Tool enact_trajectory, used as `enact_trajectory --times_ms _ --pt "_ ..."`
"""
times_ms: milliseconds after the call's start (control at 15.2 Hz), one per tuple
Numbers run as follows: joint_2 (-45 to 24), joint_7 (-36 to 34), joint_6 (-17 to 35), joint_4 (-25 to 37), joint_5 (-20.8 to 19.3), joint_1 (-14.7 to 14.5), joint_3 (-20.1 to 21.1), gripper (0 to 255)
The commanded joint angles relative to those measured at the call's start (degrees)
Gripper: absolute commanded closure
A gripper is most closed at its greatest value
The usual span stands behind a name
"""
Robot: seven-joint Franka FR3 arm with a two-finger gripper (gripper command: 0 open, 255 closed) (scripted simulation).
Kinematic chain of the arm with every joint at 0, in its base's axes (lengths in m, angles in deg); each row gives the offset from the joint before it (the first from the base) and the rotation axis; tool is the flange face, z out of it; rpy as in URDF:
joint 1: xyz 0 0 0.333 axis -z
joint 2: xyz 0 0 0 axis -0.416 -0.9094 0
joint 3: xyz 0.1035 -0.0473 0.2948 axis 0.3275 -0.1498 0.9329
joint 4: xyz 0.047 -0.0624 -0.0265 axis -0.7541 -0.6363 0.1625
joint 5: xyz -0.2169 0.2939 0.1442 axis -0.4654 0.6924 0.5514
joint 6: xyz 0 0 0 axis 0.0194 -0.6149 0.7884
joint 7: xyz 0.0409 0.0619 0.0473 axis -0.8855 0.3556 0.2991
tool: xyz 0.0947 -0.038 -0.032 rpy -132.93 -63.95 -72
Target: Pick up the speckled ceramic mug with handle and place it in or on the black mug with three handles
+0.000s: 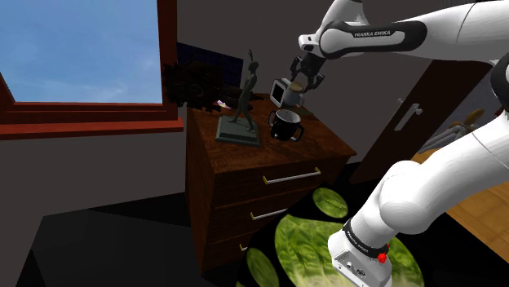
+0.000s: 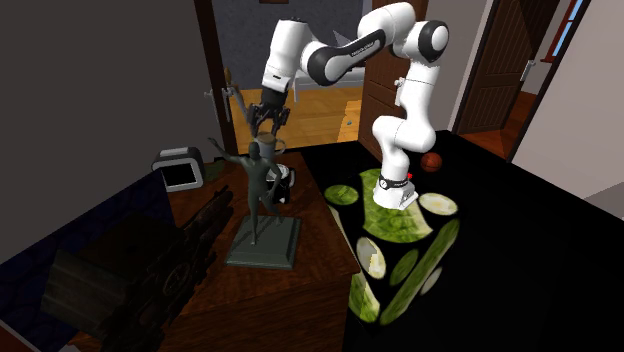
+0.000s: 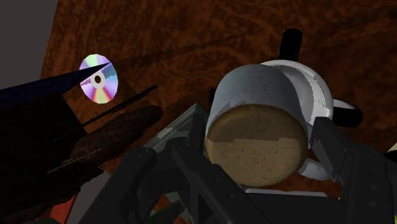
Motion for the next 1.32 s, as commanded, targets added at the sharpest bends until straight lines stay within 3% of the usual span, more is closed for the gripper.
enact_trajectory --times_ms 0,594,1122,1188,1254 --pt "-0.38 -0.08 1.58 -1.14 -0.07 0.05 -0.22 255" --pt "-1.96 -0.72 8.43 -6.48 -0.59 0.34 -1.01 255" --pt "-1.96 -0.72 8.43 -6.48 -0.59 0.34 -1.01 255" --pt "-1.96 -0.72 8.43 -6.47 -0.58 0.34 -1.01 0" --pt "-1.96 -0.72 8.43 -6.48 -0.59 0.34 -1.01 0"
